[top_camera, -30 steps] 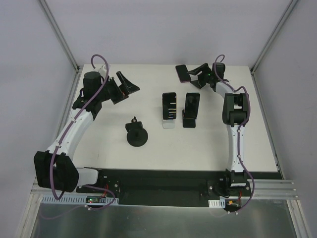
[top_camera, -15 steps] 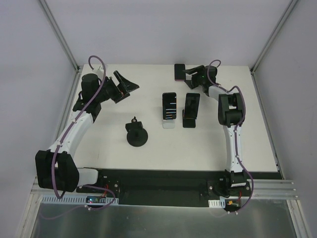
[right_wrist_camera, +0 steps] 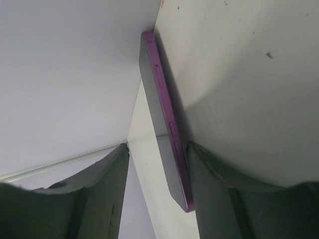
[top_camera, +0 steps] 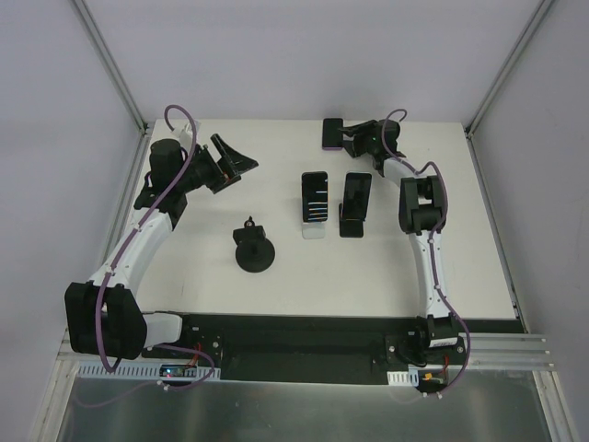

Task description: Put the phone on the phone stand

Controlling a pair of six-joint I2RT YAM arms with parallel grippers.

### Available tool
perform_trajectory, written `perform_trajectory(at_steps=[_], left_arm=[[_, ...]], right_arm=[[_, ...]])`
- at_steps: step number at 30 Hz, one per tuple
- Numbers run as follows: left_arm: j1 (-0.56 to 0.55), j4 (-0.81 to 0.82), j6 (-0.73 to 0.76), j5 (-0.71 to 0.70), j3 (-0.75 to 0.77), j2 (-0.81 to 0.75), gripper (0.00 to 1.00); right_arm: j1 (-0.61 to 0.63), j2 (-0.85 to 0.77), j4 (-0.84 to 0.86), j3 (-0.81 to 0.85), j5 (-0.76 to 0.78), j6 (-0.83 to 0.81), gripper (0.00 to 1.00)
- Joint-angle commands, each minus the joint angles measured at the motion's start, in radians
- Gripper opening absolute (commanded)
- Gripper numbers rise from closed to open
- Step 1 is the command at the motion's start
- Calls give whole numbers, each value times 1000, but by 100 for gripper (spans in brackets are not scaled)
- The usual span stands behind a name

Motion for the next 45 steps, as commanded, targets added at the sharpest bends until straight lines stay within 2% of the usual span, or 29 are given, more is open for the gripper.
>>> perform_trajectory(at_steps=[1, 4, 10, 13, 19, 23, 29, 35, 40, 42, 43, 45], left_arm=[[9, 50, 12, 24, 0, -17, 90], [8, 52, 13, 23, -2, -18, 90], [8, 55, 13, 27, 6, -3, 90], [8, 62, -3, 40, 9, 13, 90], [9, 73, -6, 43, -6, 3, 90], [8, 73, -10, 50, -16, -6, 90], [8, 46, 13, 79, -22, -44, 90], [8, 18, 26, 128, -45, -95, 89], [8, 12, 18, 188, -83, -141, 89], [8, 4, 17, 207, -98, -171, 89], [6, 4, 12, 211, -114, -182, 89], [6, 3, 9, 221, -129, -216, 89]], right_arm=[[5, 74, -33, 85, -17, -22, 50], [10, 107, -31, 148, -44, -30, 43], [10, 104, -26, 151, -58, -90, 33], [10, 123, -10, 192, -84, -116, 18], [5, 95, 65, 185, -119, -183, 1], [-18, 8, 258, -9, -121, -180, 1], [-96, -191, 427, -280, -161, -212, 1], [-193, -464, 575, -703, -217, -237, 1], [-268, -719, 567, -1063, -267, -310, 1], [-283, -800, 450, -1146, -276, -378, 1], [-285, -886, 396, -1182, -271, -465, 1], [-285, -977, 221, -1277, -236, -551, 1]])
